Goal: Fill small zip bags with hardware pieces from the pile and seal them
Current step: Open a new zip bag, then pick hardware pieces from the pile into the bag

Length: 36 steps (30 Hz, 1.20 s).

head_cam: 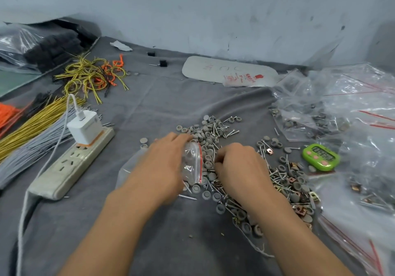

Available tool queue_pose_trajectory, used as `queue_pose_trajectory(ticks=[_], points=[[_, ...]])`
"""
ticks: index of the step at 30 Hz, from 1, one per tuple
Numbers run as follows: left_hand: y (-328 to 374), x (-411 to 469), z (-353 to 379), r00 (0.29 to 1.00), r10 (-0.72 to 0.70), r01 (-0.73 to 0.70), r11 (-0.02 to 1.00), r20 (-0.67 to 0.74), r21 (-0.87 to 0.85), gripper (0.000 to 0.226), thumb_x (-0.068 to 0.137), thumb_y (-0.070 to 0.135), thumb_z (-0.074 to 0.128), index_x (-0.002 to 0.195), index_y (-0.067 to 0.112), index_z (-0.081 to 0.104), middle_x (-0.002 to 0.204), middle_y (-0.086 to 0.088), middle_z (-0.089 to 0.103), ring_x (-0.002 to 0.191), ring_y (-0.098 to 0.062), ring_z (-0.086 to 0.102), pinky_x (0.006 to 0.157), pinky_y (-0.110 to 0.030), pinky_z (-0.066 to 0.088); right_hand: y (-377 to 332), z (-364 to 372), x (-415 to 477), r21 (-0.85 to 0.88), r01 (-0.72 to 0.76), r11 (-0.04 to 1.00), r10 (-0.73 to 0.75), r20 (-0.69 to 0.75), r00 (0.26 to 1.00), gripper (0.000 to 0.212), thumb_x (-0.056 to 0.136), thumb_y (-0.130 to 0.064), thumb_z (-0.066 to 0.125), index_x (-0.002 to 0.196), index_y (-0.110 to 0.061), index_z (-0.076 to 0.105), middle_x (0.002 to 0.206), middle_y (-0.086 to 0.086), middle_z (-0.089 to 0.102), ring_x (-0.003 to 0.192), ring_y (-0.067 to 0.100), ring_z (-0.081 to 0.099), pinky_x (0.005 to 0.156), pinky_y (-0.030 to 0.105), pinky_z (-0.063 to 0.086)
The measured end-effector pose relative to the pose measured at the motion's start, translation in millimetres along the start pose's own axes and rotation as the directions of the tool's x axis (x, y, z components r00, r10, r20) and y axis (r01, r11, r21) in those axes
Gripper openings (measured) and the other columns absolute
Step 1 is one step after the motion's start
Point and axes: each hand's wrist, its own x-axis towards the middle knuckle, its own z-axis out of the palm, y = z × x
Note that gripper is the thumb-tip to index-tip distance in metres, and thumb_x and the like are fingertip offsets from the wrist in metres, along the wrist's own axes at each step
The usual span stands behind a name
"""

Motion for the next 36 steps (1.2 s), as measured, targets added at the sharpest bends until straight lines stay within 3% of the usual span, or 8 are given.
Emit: queue_pose_trajectory(ticks=[4,9,17,21,24,27,32,36], points=[[7.9,-5.6,-8.4,0.990,0.019,-0.008,0.997,0.138,-0.081,0.124,0.052,0.039,0.091,0.156,0.037,0.024,0.157,0.014,0.033,0.140,-0.011,0.038,0.116,-0.026,0.031,-1.9,-0.1,0.4,-0.038,0.030,0.999,-0.032,-0.051,0.998,0.018,0.091,-0.014,0.059,0.094,-0.025,0.072,0.088,0.002,0.073,0.075,0.027,0.056,0.070,0.033,0.037],[12.6,-3.8,-12.3,0.987,-0.022,0.042,0.992,0.162,-0.120,0.104,0.047,0.036,0.092,0.139,0.046,0.047,0.114,0.014,0.061,0.097,-0.013,0.060,0.083,-0.024,0.047,1.5,-2.5,-2.3,0.063,0.040,0.997,-0.041,0.015,0.999,0.010,0.092,-0.022,0.066,0.095,-0.027,0.074,0.091,0.001,0.073,0.082,0.025,0.064,0.073,0.033,0.049],[11.5,-3.3,-5.7,0.993,-0.082,0.096,0.982,0.089,-0.164,0.084,0.049,0.038,0.095,0.116,0.047,0.046,0.101,0.013,0.063,0.084,-0.013,0.061,0.072,-0.030,0.049,11.9,-8.1,3.5,0.143,0.017,0.990,-0.018,0.007,1.000,0.022,0.086,-0.021,0.075,0.069,-0.032,0.065,0.084,-0.004,0.074,0.082,0.021,0.070,0.076,0.033,0.057],[13.9,-2.7,-4.7,0.996,-0.080,0.087,0.974,0.041,-0.207,0.097,0.055,0.037,0.092,0.134,0.051,0.037,0.114,0.012,0.067,0.089,-0.018,0.064,0.077,-0.031,0.052,14.9,-10.2,3.9,0.533,0.014,0.846,-0.026,0.014,1.000,0.013,0.082,-0.025,0.084,0.073,-0.027,0.075,0.068,-0.010,0.072,0.064,0.004,0.067,0.061,0.021,0.050],[17.0,-2.4,-6.3,0.999,-0.037,0.041,0.954,0.019,-0.298,0.102,0.055,0.031,0.089,0.134,0.060,0.033,0.098,0.020,0.066,0.075,0.001,0.060,0.059,-0.016,0.046,7.5,-9.8,-0.3,0.742,0.019,0.670,-0.123,0.086,0.989,0.002,0.084,-0.018,0.082,0.083,-0.018,0.080,0.078,0.003,0.077,0.074,0.019,0.072,0.078,0.046,0.060],[20.4,-1.8,-6.4,1.000,0.019,-0.021,0.942,-0.010,-0.335,0.097,0.052,0.025,0.087,0.133,0.055,0.042,0.099,0.016,0.070,0.082,-0.003,0.066,0.061,-0.015,0.049,-2.6,-8.9,-5.3,0.861,0.046,0.507,-0.231,0.085,0.969,0.007,0.087,0.000,0.073,0.086,-0.005,0.079,0.082,0.011,0.078,0.072,0.015,0.066,0.071,0.038,0.057],[17.3,-1.7,-9.3,0.996,-0.016,-0.026,0.892,-0.089,-0.451,0.075,0.052,0.018,0.093,0.116,0.045,0.066,0.092,0.017,0.072,0.080,0.002,0.066,0.062,-0.008,0.045,2.4,-26.1,-5.3,0.798,0.142,0.586,-0.381,0.117,0.917,0.031,0.089,0.007,0.062,0.094,-0.015,0.083,0.086,0.007,0.078,0.079,0.025,0.071,0.080,0.039,0.059],[15.3,-1.2,-13.5,0.984,-0.067,-0.041,0.815,-0.165,-0.578,0.061,0.053,0.020,0.095,0.106,0.039,0.072,0.086,0.022,0.073,0.078,0.008,0.065,0.064,-0.003,0.043,22.4,-39.3,-2.8,0.812,0.129,0.569,-0.211,-0.008,0.977,0.047,0.090,0.008,0.057,0.083,-0.030,0.084,0.073,-0.008,0.077,0.049,0.009,0.049,0.052,0.019,0.045]])
